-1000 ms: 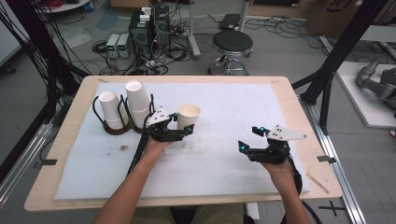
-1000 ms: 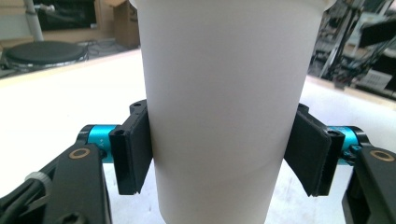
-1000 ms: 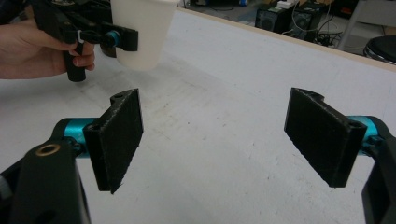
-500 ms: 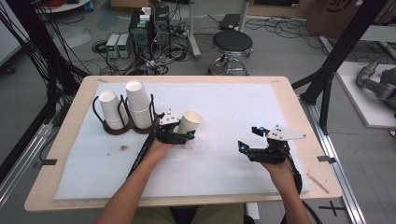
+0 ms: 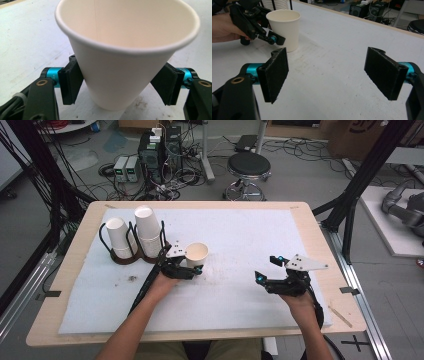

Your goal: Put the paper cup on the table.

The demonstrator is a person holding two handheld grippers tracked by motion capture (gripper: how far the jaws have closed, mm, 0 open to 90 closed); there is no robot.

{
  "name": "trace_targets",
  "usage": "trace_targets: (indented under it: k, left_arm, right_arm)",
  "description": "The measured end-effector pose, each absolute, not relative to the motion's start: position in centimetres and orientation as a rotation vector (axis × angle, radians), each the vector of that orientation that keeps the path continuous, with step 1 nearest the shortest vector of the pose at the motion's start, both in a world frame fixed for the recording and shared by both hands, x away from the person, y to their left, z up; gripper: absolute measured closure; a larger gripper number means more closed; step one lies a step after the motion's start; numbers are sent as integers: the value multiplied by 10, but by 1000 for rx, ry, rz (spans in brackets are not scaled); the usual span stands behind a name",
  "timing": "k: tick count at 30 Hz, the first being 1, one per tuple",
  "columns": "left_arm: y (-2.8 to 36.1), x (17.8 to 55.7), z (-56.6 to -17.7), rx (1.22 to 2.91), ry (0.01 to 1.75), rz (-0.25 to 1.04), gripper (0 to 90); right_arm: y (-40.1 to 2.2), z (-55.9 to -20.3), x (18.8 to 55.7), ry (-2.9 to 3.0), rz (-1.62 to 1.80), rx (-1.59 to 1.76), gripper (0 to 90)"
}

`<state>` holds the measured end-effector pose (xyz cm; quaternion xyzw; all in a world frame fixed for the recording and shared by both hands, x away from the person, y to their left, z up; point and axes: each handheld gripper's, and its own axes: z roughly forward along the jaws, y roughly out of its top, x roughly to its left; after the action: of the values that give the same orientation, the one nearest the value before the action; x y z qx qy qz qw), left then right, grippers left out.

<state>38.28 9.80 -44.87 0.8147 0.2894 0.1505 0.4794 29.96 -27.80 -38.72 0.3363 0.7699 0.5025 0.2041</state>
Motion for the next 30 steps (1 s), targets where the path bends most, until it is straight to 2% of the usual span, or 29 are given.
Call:
trace_targets:
  k: [6, 10, 22, 30]
  left_arm:
    - [101, 382, -451, 1953, 732, 327, 283]
    - [105, 381, -448, 1919, 754, 302, 188]
    - [134, 357, -427, 1878, 683, 288, 184]
    - [163, 331, -406, 1702, 627, 284, 180]
  right_arm:
    - [-277, -388, 301, 2162, 1384, 938, 203]
    - [-278, -390, 302, 2166, 1380, 938, 203]
    - [-278, -390, 301, 2178, 1373, 943, 202]
    - [-276, -392, 301, 2187, 1359, 955, 202]
